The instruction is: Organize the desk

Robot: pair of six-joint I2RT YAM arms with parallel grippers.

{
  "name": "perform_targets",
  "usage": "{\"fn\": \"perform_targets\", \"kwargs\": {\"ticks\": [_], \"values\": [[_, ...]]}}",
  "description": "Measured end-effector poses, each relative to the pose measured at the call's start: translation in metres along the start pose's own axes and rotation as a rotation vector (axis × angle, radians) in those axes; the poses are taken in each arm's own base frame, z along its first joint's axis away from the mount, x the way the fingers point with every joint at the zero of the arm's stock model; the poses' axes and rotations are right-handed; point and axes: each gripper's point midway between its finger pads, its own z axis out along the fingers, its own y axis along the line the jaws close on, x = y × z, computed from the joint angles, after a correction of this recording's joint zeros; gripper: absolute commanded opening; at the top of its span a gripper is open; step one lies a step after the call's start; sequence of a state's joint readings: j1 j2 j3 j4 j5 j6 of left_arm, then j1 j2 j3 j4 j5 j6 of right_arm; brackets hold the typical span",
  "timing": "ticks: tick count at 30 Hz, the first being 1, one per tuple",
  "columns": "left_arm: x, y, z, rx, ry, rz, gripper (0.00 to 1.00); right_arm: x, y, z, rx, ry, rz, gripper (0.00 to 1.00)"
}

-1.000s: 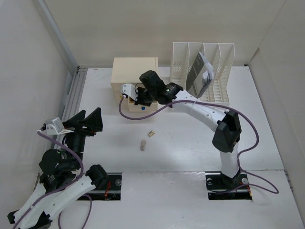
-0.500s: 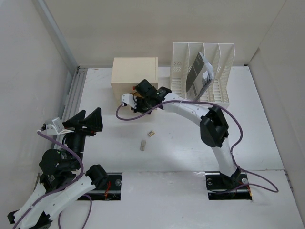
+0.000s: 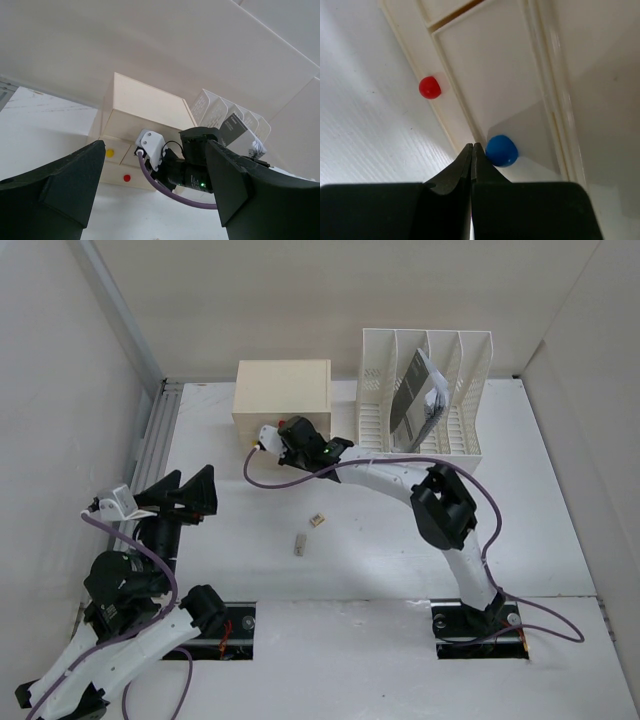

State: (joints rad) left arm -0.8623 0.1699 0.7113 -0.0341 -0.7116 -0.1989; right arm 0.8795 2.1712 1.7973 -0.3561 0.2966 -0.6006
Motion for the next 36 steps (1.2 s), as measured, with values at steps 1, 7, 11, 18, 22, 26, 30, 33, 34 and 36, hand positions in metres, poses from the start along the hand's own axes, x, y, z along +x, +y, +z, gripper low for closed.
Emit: {"fn": "perform_targets", "kwargs": {"ticks": [1,7,11,18,22,26,30,33,34,36], "values": [[0.0,0.0,0.0,0.0,0.001,0.0,0.79,-0.002,0.001,0.0,-0.002,-0.008,-0.002,0.0],[0.002,-0.002,0.001,-0.002,0.006,-0.02,0.79,-0.015,0.034,-0.021,-0.276,-0.139,-0.072,0.42],[0.008,-0.006,0.005,-0.011,0.023,-0.074,0.84,-0.035,0.024,-0.074,-0.318,-0.241,-0.094,0.79],[0.058,-0.009,0.017,-0.066,0.079,-0.267,0.61,-0.062,-0.063,-0.195,-0.039,-0.448,-0.039,0.99],[0.149,-0.001,0.025,-0.119,0.211,-0.24,0.29,-0.058,-0.122,-0.243,0.057,-0.557,0.119,0.05],[0.221,0.017,0.033,-0.204,0.339,-0.17,0.41,-0.023,-0.18,-0.257,0.078,-0.613,0.333,0.15],[0.255,0.039,0.045,-0.265,0.356,-0.209,0.44,0.001,-0.192,-0.261,0.007,-0.647,0.439,0.81],[0.268,0.055,0.059,-0.293,0.35,-0.274,0.48,0.003,-0.176,-0.27,-0.081,-0.688,0.457,1.0],[0.27,0.059,0.063,-0.298,0.345,-0.299,0.5,0.002,-0.17,-0.275,-0.109,-0.705,0.452,1.0],[0.274,0.068,0.073,-0.291,0.331,-0.365,0.54,-0.003,-0.163,-0.284,-0.153,-0.739,0.44,1.0]]}}
